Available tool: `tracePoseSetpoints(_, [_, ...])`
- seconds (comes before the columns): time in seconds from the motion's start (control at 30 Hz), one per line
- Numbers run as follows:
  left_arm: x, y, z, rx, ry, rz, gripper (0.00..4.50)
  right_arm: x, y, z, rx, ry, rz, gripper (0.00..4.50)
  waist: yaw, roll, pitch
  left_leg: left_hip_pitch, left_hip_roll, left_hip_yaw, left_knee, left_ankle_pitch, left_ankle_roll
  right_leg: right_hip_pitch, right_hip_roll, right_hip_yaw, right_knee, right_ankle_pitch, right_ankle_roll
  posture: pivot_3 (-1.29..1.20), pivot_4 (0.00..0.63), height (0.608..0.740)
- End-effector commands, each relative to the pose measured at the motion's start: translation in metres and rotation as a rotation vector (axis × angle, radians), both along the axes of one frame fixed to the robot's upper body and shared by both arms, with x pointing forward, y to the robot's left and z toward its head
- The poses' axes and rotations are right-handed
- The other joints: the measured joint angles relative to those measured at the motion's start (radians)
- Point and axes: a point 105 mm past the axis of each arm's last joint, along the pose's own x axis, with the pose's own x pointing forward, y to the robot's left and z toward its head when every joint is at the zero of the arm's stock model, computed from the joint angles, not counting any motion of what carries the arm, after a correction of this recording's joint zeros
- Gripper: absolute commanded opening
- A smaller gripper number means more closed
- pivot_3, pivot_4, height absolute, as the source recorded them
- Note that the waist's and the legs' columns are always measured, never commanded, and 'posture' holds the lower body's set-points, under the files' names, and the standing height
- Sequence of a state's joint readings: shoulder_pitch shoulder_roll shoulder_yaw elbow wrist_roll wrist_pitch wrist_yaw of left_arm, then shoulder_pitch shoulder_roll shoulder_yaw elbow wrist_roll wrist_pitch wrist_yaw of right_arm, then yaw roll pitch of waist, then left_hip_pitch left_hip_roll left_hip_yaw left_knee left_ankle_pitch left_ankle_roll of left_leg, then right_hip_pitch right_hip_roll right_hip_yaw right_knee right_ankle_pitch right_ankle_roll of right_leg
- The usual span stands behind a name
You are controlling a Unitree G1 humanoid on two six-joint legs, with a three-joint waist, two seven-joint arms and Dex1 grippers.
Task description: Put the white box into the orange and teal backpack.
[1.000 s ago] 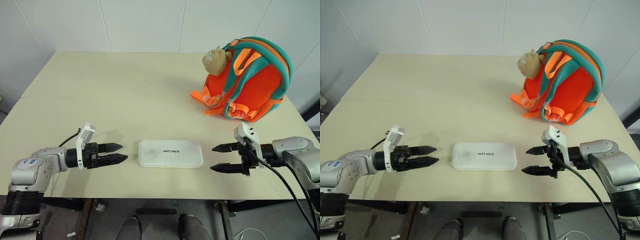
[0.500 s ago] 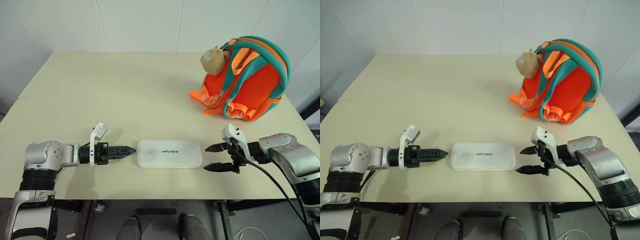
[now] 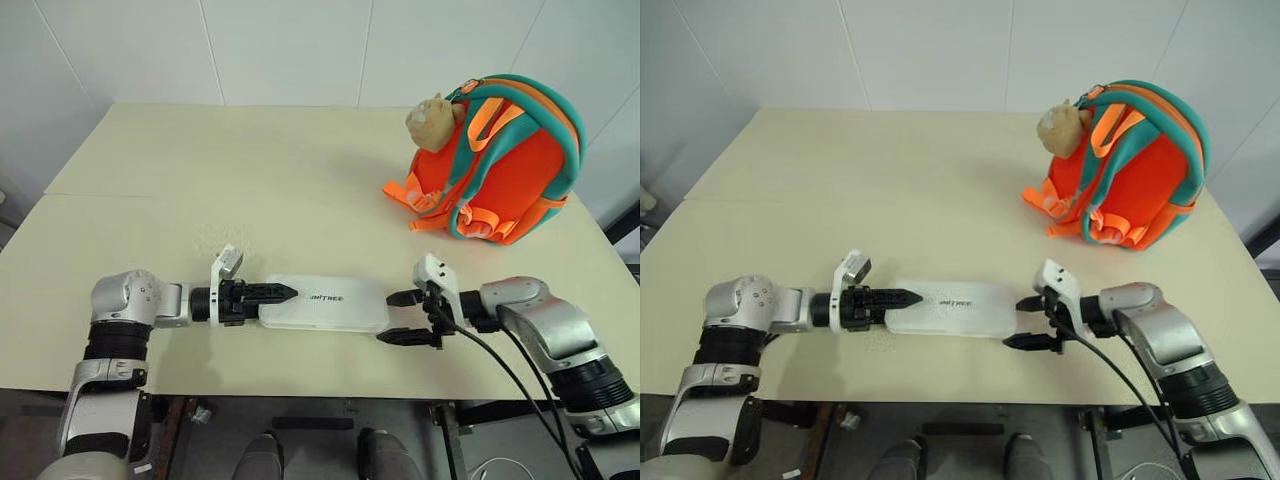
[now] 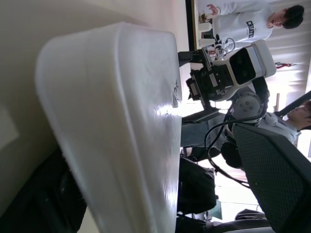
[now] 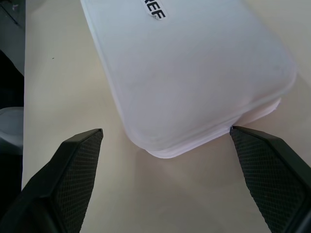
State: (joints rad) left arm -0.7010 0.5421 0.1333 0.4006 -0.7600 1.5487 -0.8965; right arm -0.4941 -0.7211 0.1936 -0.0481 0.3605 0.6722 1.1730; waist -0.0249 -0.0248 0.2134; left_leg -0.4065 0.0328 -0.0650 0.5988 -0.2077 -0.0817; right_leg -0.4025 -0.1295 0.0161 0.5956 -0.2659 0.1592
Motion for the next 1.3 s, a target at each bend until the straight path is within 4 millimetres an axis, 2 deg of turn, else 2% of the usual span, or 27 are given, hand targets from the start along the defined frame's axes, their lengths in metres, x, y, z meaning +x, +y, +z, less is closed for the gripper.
tracePoseSetpoints(0.03, [-0.002,-0.002,0.001,-0.013,0.023,-0.008,4.5,0.001,0.002,0.009,0.004,-0.052,0.015,4.43,0.0,0.0,0.0,0.0,0.0,0.0,0.0,0.0,0.0,0.0,0.0,0.0,0.0,0.0,0.0,0.0,0.15,0.74])
tracePoseSetpoints(0.37, [-0.001,-0.004,0.0,-0.075,0.096,0.003,4.5,-0.001,-0.02,-0.004,-0.057,-0.088,-0.019,4.43,0.0,0.0,0.0,0.0,0.0,0.0,0.0,0.0,0.0,0.0,0.0,0.0,0.0,0.0,0.0,0.0,0.15,0.74])
tracePoseSetpoints(0.7, [0.001,-0.009,0.0,-0.073,0.109,-0.01,1.31,-0.006,-0.016,0.002,0.012,-0.117,-0.045,4.5,0.0,0.0,0.0,0.001,0.0,0.0,0.0,0.0,0.0,0.001,0.0,0.0,0.0,0.0,0.0,0.0,0.15,0.74])
tracePoseSetpoints(0.8, [-0.001,-0.012,0.002,-0.062,0.091,-0.027,1.25,-0.004,-0.018,0.01,0.054,-0.14,-0.096,4.5,0.0,0.0,0.0,0.0,0.0,0.0,0.0,0.0,0.0,0.001,0.0,0.0,0.0,0.0,0.0,0.0,0.15,0.74])
tracePoseSetpoints(0.87, [0.002,-0.01,0.006,-0.057,0.056,-0.012,1.25,0.0,-0.028,0.02,0.095,-0.171,-0.18,4.5,0.003,0.0,0.0,0.0,0.0,0.0,0.0,0.0,0.0,0.001,0.0,0.0,0.0,0.0,0.0,0.0,0.15,0.74])
tracePoseSetpoints(1.07, [0.005,0.016,0.021,-0.053,-0.032,0.071,1.25,0.013,-0.082,0.054,0.155,-0.31,-0.503,4.5,0.001,0.0,0.0,0.0,0.0,0.0,0.0,0.0,0.0,0.001,0.0,0.0,-0.001,0.0,0.0,0.0,0.15,0.74])
tracePoseSetpoints(1.17, [0.004,0.037,0.021,-0.019,-0.075,0.139,1.25,0.026,-0.126,0.088,0.172,-0.446,-0.724,4.5,-0.006,0.0,0.0,0.0,0.0,0.0,-0.001,0.0,0.0,0.001,0.0,0.0,-0.001,0.0,0.0,0.0,0.15,0.74])
tracePoseSetpoints(1.23, [0.004,0.042,0.019,-0.005,-0.092,0.16,1.25,0.038,-0.139,0.101,0.19,-0.5,-0.808,4.5,-0.008,0.0,0.0,0.001,0.0,0.0,-0.001,0.0,0.0,0.0,0.0,0.0,-0.002,0.0,0.0,0.0,0.15,0.74])
tracePoseSetpoints(1.3, [0.004,0.043,0.017,0.001,-0.105,0.171,1.25,0.053,-0.144,0.112,0.227,-0.53,-0.865,4.5,-0.007,0.0,0.0,0.001,0.0,0.001,-0.001,0.0,0.0,0.0,0.0,0.0,-0.002,0.0,-0.001,0.0,0.15,0.74])
